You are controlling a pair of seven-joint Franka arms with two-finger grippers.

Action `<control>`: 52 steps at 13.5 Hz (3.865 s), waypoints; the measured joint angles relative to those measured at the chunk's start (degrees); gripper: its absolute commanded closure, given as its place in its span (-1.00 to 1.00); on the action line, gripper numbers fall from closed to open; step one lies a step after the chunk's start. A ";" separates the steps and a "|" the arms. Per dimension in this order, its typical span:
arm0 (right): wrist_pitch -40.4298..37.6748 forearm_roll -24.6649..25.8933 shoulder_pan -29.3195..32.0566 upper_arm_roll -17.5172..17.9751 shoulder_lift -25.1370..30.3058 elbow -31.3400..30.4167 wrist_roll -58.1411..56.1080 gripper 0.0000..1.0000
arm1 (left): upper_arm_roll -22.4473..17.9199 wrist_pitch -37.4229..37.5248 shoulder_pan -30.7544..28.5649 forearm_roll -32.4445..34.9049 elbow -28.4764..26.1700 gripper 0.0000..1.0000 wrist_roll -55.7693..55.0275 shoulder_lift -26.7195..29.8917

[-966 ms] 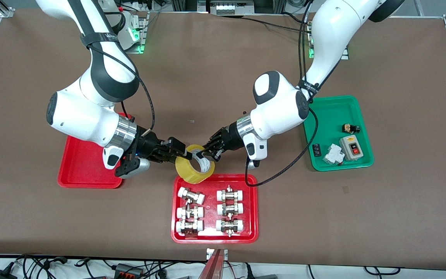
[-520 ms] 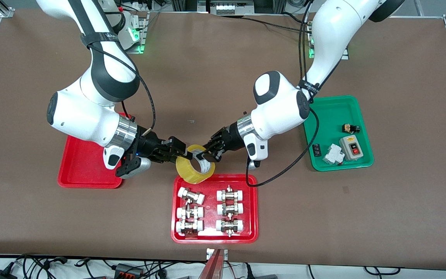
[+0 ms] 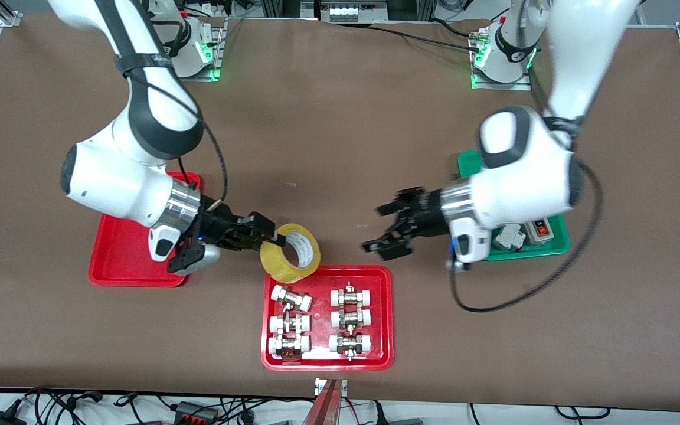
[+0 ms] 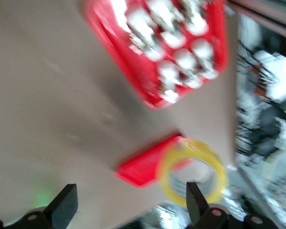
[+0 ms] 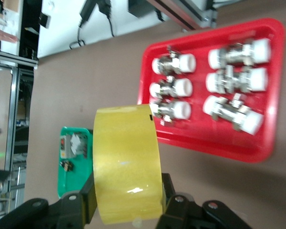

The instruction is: Left arm passes tape to right arm into tray

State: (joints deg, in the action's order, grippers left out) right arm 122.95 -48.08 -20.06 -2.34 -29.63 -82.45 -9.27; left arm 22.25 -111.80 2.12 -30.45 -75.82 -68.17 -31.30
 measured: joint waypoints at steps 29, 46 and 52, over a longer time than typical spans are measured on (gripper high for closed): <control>-14.71 34.78 27.01 0.64 -2.52 -9.57 -46.67 -1.00 | -0.92 19.10 -17.31 34.30 -12.25 -1.00 44.33 16.73; -29.50 43.63 16.26 0.98 26.07 -10.79 0.78 -1.00 | 1.77 14.68 -18.49 37.25 -17.00 -1.00 41.21 21.05; -28.77 47.59 14.72 0.98 34.05 -17.79 5.69 -1.00 | 2.45 15.29 -18.47 36.52 -17.00 -1.00 38.11 22.39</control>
State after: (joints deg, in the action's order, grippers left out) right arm 94.18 -0.49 -5.34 -1.36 4.42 -100.24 -3.59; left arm 24.70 -96.51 -16.35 6.07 -92.82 -30.05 -8.91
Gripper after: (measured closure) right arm 0.000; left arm 0.000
